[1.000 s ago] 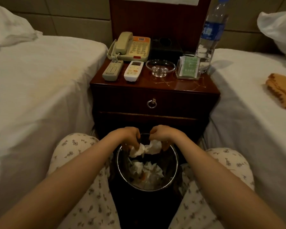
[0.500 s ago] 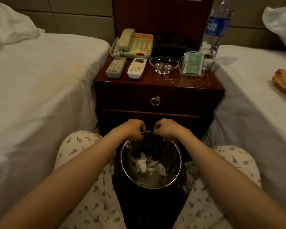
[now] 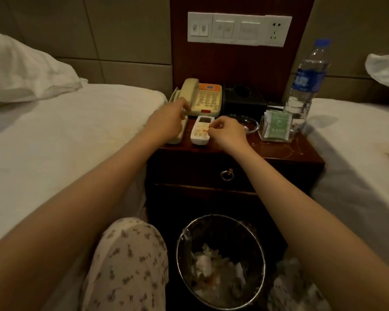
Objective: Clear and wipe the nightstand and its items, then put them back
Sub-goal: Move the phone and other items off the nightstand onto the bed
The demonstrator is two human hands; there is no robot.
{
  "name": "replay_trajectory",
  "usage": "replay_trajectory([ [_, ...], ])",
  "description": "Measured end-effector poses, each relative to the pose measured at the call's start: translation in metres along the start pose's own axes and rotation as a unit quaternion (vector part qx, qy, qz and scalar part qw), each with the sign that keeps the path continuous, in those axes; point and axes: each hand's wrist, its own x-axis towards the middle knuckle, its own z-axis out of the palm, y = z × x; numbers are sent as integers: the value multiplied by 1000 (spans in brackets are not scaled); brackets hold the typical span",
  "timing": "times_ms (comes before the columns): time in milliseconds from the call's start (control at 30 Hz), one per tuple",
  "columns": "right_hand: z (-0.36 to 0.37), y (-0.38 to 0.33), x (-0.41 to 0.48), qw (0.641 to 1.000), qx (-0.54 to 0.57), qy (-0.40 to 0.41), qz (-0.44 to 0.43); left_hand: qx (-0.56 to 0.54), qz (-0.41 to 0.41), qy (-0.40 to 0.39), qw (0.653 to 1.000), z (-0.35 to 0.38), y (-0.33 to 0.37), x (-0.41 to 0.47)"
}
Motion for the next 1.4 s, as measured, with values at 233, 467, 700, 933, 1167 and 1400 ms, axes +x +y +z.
replay_trajectory([
  [233, 25, -10, 32, 990, -141, -21, 5, 216, 20, -210, 953, -10, -47, 36],
  [467, 41, -18, 43, 959, -270, -65, 47, 376, 154, -237, 883, -5, -38, 58],
  [700, 49, -18, 50, 959, -245, -84, 117, 486, 271, -233, 798, 7, -40, 67],
  [933, 48, -12, 31, 988, -105, -30, 110, 489, 266, -227, 799, -15, -45, 71],
  [1167, 45, -31, 29, 999, 5, 39, -28, 497, 209, -157, 827, -58, -62, 70],
  [1400, 57, -60, 91, 996, 83, 22, -14, 480, 111, -96, 865, -73, -95, 75],
])
